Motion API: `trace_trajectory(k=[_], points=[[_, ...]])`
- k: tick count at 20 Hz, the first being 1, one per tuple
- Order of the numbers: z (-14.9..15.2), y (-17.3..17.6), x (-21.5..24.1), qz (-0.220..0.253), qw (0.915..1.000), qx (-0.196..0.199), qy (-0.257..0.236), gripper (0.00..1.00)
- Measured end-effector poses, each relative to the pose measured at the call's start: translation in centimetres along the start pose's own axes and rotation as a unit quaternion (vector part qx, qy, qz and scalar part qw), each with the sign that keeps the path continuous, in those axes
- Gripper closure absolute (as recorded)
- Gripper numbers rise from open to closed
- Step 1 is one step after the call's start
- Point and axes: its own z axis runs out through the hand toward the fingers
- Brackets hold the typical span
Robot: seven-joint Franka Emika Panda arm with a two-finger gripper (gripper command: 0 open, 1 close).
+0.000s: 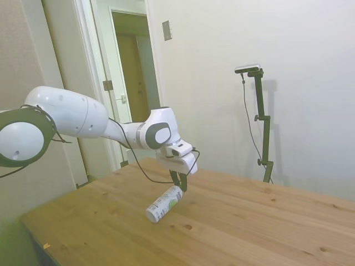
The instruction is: Stand the water bottle
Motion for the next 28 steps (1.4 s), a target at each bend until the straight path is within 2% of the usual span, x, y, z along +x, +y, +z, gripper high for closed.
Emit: trace_trajectory(k=[3,6,9,12,13,15,17,24,28], points=[[-3.7,-0.5,0.3,0.039,0.9973,0.025,0.058,1.00],[-7.0,-0.3,-0.5,0.072,0.9880,0.049,0.128,1.00],[-8.2,0.3,-2.0,0.099,0.9730,0.067,0.197,1.00],[-8.8,0.8,-3.2,0.119,0.9540,0.079,0.263,1.00],[-8.7,1.4,-5.2,0.126,0.9485,0.086,0.277,1.00],[-8.4,1.5,-5.3,0.128,0.9468,0.087,0.282,1.00],[-8.3,1.6,-5.2,0.135,0.9413,0.095,0.294,1.00],[-7.5,1.4,-5.3,0.173,0.8997,0.157,0.369,1.00],[-6.4,0.4,-6.4,0.183,0.8898,0.180,0.377,1.00]])
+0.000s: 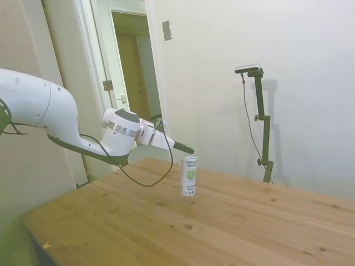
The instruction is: Stand the water bottle
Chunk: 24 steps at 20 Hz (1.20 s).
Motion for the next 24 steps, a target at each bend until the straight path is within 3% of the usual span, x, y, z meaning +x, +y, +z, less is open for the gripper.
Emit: trace_trajectory(k=[6,18,19,24], points=[[1.2,-1.8,-3.1,0.000,0.9993,0.035,0.013,1.00],[2.9,-2.6,-6.7,-0.001,0.9977,0.060,0.031,1.00],[3.0,-2.6,-6.7,0.000,0.9976,0.061,0.032,0.00],[2.7,-2.8,-7.0,0.000,0.9976,0.063,0.029,0.00]])
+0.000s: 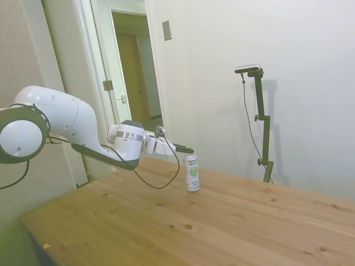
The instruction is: Stand the water bottle
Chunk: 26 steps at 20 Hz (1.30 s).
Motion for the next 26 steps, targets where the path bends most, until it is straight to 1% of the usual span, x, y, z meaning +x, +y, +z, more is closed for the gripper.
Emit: trace_trajectory(k=[9,17,21,26], points=[[-0.5,0.0,-0.2,-0.002,1.0000,0.001,-0.004,0.00],[-1.7,0.5,1.1,0.000,1.0000,-0.003,-0.005,0.00],[-3.5,0.7,3.0,-0.001,0.9975,-0.049,-0.052,0.00],[-7.3,-0.1,7.5,-0.014,0.9924,-0.065,-0.104,0.00]])
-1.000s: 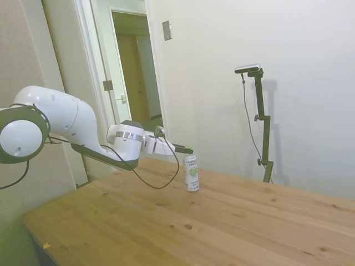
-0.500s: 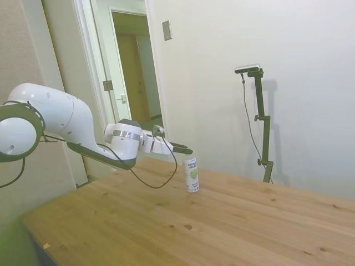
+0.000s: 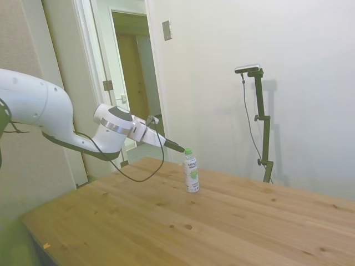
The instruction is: Stand the water bottle
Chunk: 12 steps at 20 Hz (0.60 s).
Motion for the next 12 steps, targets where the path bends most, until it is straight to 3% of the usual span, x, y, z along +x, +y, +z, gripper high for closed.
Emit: trace_trajectory(k=[5,12], points=[[-4.3,2.4,1.7,-0.067,0.9949,-0.002,-0.076,0.00],[-6.8,7.4,3.4,-0.134,0.9713,-0.041,-0.192,0.00]])
